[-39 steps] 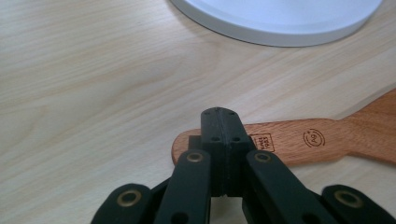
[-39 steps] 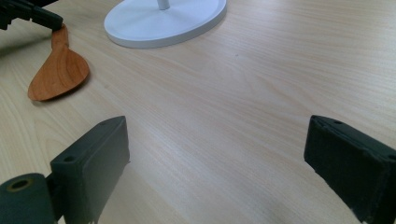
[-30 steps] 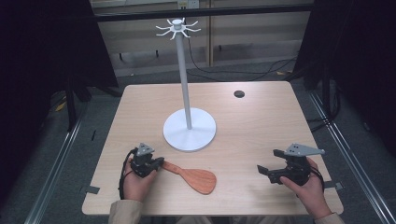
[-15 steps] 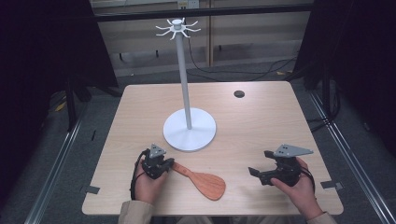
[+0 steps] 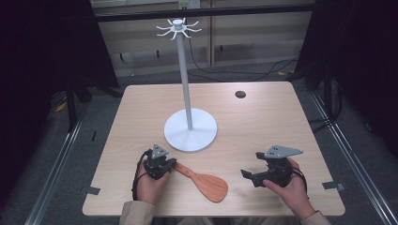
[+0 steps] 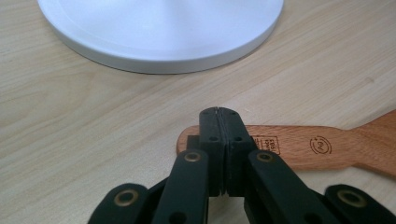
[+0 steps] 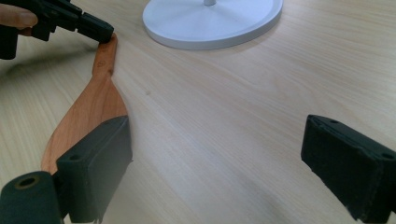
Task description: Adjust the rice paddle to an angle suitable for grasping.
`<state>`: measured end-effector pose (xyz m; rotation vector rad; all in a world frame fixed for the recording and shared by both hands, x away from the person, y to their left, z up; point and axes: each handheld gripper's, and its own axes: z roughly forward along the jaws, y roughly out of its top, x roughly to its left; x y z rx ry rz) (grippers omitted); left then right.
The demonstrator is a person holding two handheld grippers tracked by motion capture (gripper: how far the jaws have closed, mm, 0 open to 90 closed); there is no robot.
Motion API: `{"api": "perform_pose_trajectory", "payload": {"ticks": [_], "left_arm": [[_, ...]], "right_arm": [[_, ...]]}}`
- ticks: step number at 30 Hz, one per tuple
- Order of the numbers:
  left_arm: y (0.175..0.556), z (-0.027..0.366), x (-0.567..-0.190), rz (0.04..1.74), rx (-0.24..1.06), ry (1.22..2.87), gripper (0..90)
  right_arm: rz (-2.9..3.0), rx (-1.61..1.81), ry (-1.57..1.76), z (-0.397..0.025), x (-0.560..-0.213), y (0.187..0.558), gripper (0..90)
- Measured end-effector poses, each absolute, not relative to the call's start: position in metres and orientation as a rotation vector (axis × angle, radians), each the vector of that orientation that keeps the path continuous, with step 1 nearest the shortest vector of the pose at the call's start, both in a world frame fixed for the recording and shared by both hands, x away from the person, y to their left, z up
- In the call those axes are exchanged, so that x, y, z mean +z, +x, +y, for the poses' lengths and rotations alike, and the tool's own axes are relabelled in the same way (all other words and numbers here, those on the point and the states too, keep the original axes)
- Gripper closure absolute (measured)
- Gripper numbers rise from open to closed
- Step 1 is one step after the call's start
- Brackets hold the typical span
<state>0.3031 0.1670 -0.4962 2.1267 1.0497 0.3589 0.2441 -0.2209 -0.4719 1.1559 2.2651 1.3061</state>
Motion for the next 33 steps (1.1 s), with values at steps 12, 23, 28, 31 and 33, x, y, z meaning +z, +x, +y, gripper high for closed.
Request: {"api": "perform_pose_trajectory", "payload": {"ticks": [12, 23, 28, 31, 33], "left_arm": [[0.290, 0.184, -0.493, 1.079, 0.315, 2.120, 85.5], [0.286, 0.172, -0.494, 1.042, 0.284, 2.120, 83.0], [0.286, 0.169, -0.491, 1.020, 0.266, 2.109, 78.3], [0.284, 0.170, -0.487, 1.002, 0.260, 2.106, 79.9], [0.282, 0.169, -0.486, 0.977, 0.218, 2.102, 82.3]], "right_arm": [[2.262, 1.317, 1.146, -0.221, -0.471, 0.246, 8.2], [2.278, 1.322, 1.125, -0.214, -0.471, 0.249, 8.1], [2.276, 1.320, 1.132, -0.215, -0.472, 0.249, 8.1], [2.270, 1.323, 1.136, -0.217, -0.471, 0.249, 8.1], [2.269, 1.324, 1.136, -0.217, -0.471, 0.249, 8.1]]}}
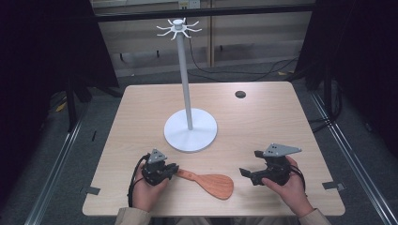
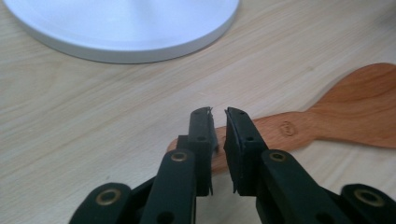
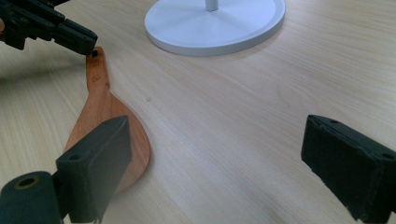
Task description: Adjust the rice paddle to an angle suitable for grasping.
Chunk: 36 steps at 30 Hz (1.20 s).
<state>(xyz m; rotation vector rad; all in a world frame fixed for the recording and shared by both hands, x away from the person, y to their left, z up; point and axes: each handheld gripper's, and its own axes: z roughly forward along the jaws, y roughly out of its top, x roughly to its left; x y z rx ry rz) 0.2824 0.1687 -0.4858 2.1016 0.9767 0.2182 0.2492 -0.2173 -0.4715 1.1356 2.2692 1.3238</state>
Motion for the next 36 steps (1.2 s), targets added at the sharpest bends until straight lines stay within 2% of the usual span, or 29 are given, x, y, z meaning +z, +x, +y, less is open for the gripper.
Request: {"api": "perform_pose_trajectory", "payload": {"ticks": [4, 10, 27, 36], "left_arm": [[0.277, 0.159, -0.486, 0.909, 0.179, 2.139, 87.6], [0.275, 0.149, -0.492, 0.861, 0.145, 2.176, 88.8], [0.285, 0.105, -0.498, 0.836, 0.276, 2.138, 90.0], [0.289, 0.084, -0.500, 0.828, 0.261, 2.116, 90.0]], "right_arm": [[2.270, 1.331, 1.132, -0.217, -0.471, 0.250, 8.1], [2.269, 1.336, 1.125, -0.216, -0.469, 0.250, 8.1], [2.236, 1.331, 1.151, -0.227, -0.469, 0.250, 8.1], [2.231, 1.324, 1.172, -0.231, -0.470, 0.248, 8.1]]}}
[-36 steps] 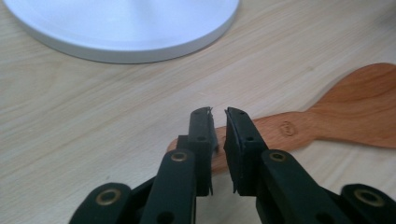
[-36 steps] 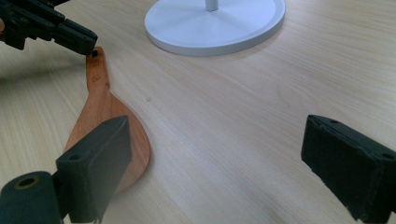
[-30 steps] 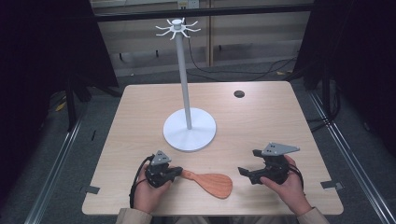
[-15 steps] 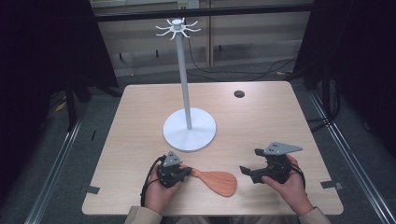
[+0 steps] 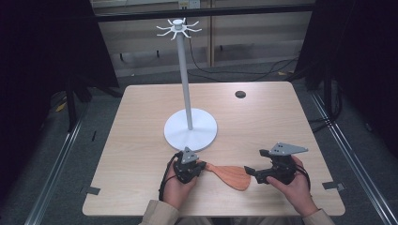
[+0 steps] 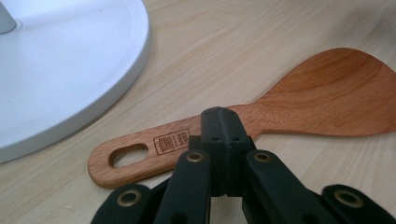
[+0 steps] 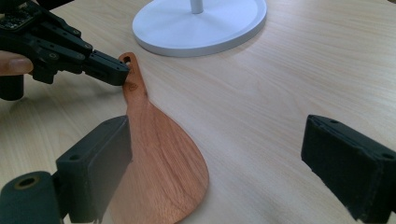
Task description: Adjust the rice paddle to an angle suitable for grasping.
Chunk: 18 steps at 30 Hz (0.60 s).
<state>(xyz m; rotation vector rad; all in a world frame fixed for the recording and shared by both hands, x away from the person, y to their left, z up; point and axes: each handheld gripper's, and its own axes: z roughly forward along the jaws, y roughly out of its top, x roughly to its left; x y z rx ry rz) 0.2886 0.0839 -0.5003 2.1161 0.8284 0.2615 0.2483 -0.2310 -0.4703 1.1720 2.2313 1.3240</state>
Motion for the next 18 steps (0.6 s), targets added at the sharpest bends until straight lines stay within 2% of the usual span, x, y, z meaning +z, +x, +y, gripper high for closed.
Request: {"api": "perform_pose_trajectory", "payload": {"ticks": [5, 13, 18], "left_arm": [[0.295, 0.099, -0.496, 0.871, 0.264, 2.089, 89.7], [0.306, 0.142, -0.496, 1.063, 0.339, 1.991, 90.0], [0.313, 0.141, -0.505, 1.075, 0.320, 2.022, 90.0]], "right_arm": [[2.219, 1.327, 1.182, -0.235, -0.469, 0.247, 8.1], [2.221, 1.328, 1.184, -0.235, -0.470, 0.247, 8.1], [2.224, 1.324, 1.175, -0.234, -0.469, 0.247, 8.1]]}}
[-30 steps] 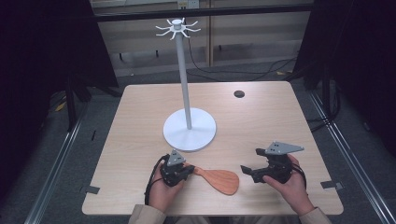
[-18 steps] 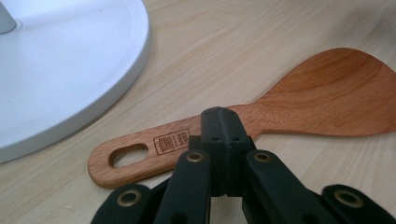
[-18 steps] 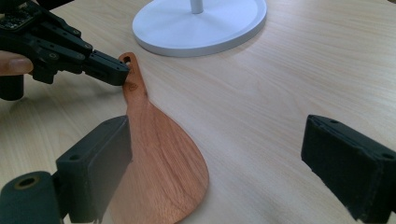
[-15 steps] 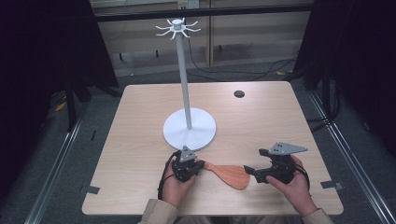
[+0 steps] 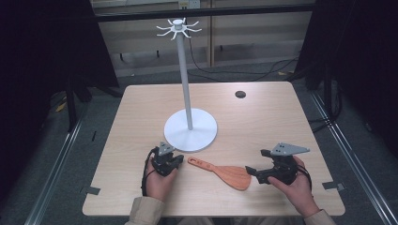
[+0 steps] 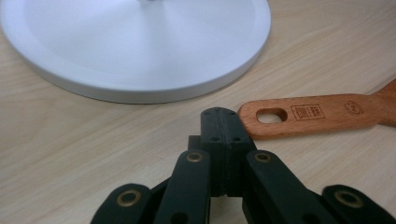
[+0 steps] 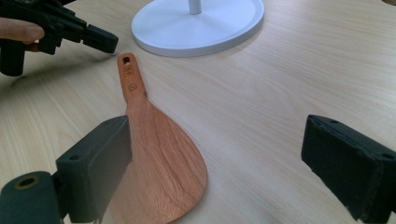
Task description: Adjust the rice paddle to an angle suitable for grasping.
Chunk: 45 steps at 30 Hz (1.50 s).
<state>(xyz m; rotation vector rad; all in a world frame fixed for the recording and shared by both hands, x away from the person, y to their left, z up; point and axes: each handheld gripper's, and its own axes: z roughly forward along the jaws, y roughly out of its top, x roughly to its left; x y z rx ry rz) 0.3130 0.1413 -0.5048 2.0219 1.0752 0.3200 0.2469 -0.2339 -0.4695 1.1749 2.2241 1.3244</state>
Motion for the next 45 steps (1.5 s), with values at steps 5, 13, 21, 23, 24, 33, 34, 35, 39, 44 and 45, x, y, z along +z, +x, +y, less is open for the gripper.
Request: {"api": "perform_pose_trajectory", "payload": {"ticks": [5, 13, 21, 23, 24, 33, 34, 35, 39, 44, 45], "left_arm": [[0.314, 0.127, -0.507, 1.026, 0.293, 2.057, 90.0], [0.308, 0.111, -0.502, 0.977, 0.277, 2.055, 82.0], [0.301, 0.140, -0.496, 1.072, 0.365, 1.975, 43.2], [0.299, 0.148, -0.494, 1.080, 0.386, 1.979, 36.0], [0.297, 0.151, -0.494, 1.088, 0.401, 1.976, 33.0], [0.287, 0.171, -0.493, 1.124, 0.424, 1.967, 21.7], [0.286, 0.172, -0.493, 1.128, 0.426, 1.966, 21.2], [0.285, 0.173, -0.493, 1.131, 0.425, 1.966, 20.6], [0.282, 0.178, -0.493, 1.142, 0.429, 1.960, 19.4], [0.279, 0.183, -0.492, 1.151, 0.432, 1.950, 19.0], [0.279, 0.184, -0.492, 1.152, 0.431, 1.952, 19.0]], "right_arm": [[2.223, 1.323, 1.183, -0.236, -0.470, 0.245, 8.1], [2.265, 1.296, 1.176, -0.231, -0.472, 0.247, 10.6], [2.377, 1.229, 1.166, -0.204, -0.471, 0.262, 15.4], [2.411, 1.205, 1.163, -0.196, -0.471, 0.266, 17.0], [2.424, 1.201, 1.160, -0.192, -0.471, 0.268, 18.6], [2.536, 1.099, 1.123, -0.157, -0.471, 0.286, 24.2], [2.546, 1.088, 1.120, -0.153, -0.471, 0.288, 25.6], [2.557, 1.069, 1.115, -0.150, -0.470, 0.289, 26.0], [2.590, 1.031, 1.096, -0.136, -0.471, 0.297, 28.7], [2.633, 0.982, 1.084, -0.121, -0.471, 0.307, 32.7], [2.648, 0.963, 1.082, -0.118, -0.471, 0.308, 33.3]]}}
